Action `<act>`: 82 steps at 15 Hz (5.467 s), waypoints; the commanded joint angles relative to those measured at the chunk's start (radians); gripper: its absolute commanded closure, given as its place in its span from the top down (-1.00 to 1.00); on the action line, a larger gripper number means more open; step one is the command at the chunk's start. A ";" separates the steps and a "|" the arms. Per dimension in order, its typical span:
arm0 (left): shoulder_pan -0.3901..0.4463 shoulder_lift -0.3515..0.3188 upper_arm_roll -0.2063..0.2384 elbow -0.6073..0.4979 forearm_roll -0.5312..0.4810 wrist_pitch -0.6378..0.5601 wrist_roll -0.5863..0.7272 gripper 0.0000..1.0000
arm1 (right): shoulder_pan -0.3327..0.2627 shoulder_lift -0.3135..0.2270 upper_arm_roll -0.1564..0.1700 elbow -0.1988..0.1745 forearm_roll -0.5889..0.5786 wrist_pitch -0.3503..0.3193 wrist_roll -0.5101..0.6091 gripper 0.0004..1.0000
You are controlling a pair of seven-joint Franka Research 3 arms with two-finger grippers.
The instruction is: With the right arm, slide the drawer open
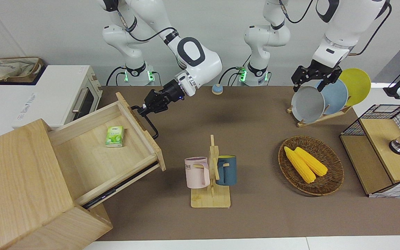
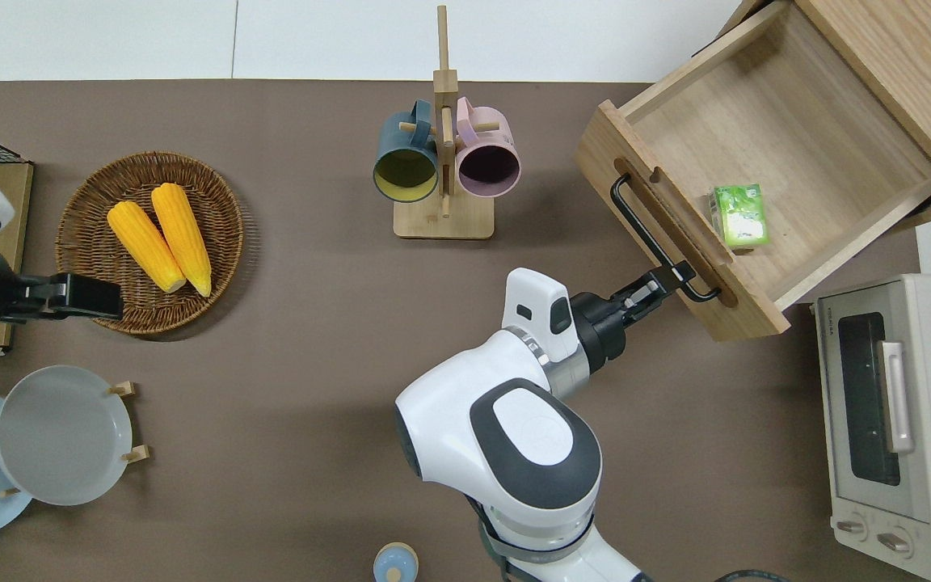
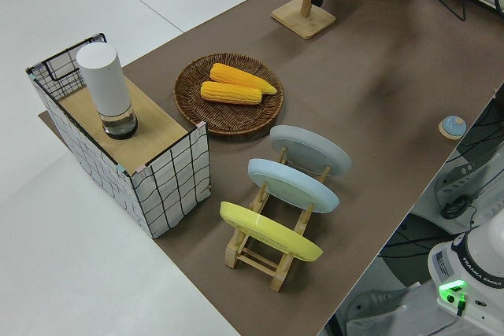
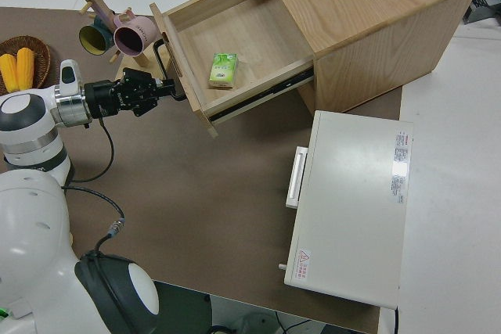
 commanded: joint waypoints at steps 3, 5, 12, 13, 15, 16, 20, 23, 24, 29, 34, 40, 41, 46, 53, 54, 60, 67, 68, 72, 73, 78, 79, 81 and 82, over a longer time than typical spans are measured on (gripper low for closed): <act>-0.004 -0.008 0.004 0.002 0.013 -0.014 0.001 0.99 | -0.003 -0.005 0.039 0.024 0.013 -0.059 0.006 -1.00; -0.004 -0.008 0.004 0.002 0.013 -0.014 0.001 0.99 | -0.003 -0.005 0.042 0.024 0.015 -0.059 0.006 -1.00; -0.004 -0.008 0.002 0.004 0.013 -0.014 0.001 1.00 | -0.004 -0.005 0.053 0.024 0.047 -0.069 0.029 -0.66; -0.004 -0.008 0.004 0.004 0.013 -0.014 0.001 0.99 | -0.006 -0.005 0.053 0.024 0.047 -0.067 0.032 0.26; -0.004 -0.008 0.004 0.002 0.013 -0.014 0.001 1.00 | -0.009 -0.005 0.052 0.024 0.044 -0.059 0.034 0.94; -0.004 -0.008 0.004 0.002 0.013 -0.014 0.001 1.00 | -0.009 -0.005 0.052 0.024 0.035 -0.056 0.034 0.96; -0.004 -0.008 0.004 0.002 0.013 -0.014 0.001 0.99 | -0.010 -0.005 0.052 0.024 0.028 -0.041 0.090 0.97; -0.004 -0.008 0.004 0.002 0.013 -0.014 0.001 0.99 | -0.012 -0.005 0.052 0.024 0.044 -0.030 0.152 0.97; -0.004 -0.008 0.002 0.002 0.013 -0.014 0.001 1.00 | -0.012 -0.005 0.052 0.024 0.054 -0.027 0.163 0.97; -0.004 -0.008 0.004 0.002 0.013 -0.014 0.001 1.00 | -0.009 -0.005 0.067 0.024 0.133 -0.017 0.232 0.97; -0.004 -0.008 0.002 0.002 0.013 -0.014 0.001 1.00 | -0.007 -0.005 0.127 0.026 0.194 -0.021 0.265 0.97; -0.004 -0.008 0.004 0.002 0.013 -0.014 0.001 0.99 | -0.009 -0.014 0.167 0.054 0.277 -0.024 0.289 0.97; -0.004 -0.008 0.002 0.002 0.013 -0.014 0.001 0.99 | -0.015 -0.025 0.167 0.066 0.300 -0.021 0.285 0.97; -0.004 -0.008 0.004 0.002 0.013 -0.014 0.001 1.00 | -0.021 -0.066 0.109 0.253 0.513 -0.023 0.203 0.97; -0.004 -0.008 0.004 0.002 0.013 -0.014 0.001 1.00 | -0.023 -0.146 -0.048 0.297 0.792 -0.012 0.186 0.97; -0.004 -0.008 0.004 0.002 0.013 -0.014 0.001 1.00 | -0.024 -0.160 -0.083 0.310 0.841 -0.012 0.164 0.97; -0.004 -0.008 0.004 0.002 0.013 -0.014 0.001 1.00 | -0.040 -0.255 -0.298 0.331 1.123 -0.013 0.003 0.97; -0.004 -0.008 0.004 0.002 0.013 -0.014 0.001 1.00 | -0.038 -0.280 -0.462 0.330 1.252 -0.015 -0.116 0.97; -0.004 -0.008 0.004 0.002 0.013 -0.014 0.001 0.99 | -0.038 -0.283 -0.487 0.330 1.266 -0.015 -0.138 0.97; -0.004 -0.008 0.004 0.004 0.013 -0.014 0.001 1.00 | -0.040 -0.283 -0.566 0.322 1.311 -0.016 -0.202 0.97; -0.004 -0.008 0.002 0.002 0.013 -0.014 0.001 0.99 | -0.040 -0.284 -0.580 0.322 1.323 -0.018 -0.215 0.97; -0.004 -0.008 0.002 0.004 0.013 -0.014 0.001 1.00 | -0.040 -0.286 -0.651 0.317 1.372 -0.029 -0.253 0.97; -0.004 -0.008 0.004 0.004 0.013 -0.014 0.001 1.00 | -0.038 -0.286 -0.660 0.316 1.375 -0.032 -0.253 0.97; -0.004 -0.008 0.004 0.002 0.013 -0.014 0.001 1.00 | -0.038 -0.292 -0.685 0.307 1.383 -0.035 -0.253 0.97; -0.004 -0.008 0.004 0.002 0.013 -0.014 0.001 0.99 | -0.038 -0.292 -0.691 0.304 1.383 -0.038 -0.253 0.97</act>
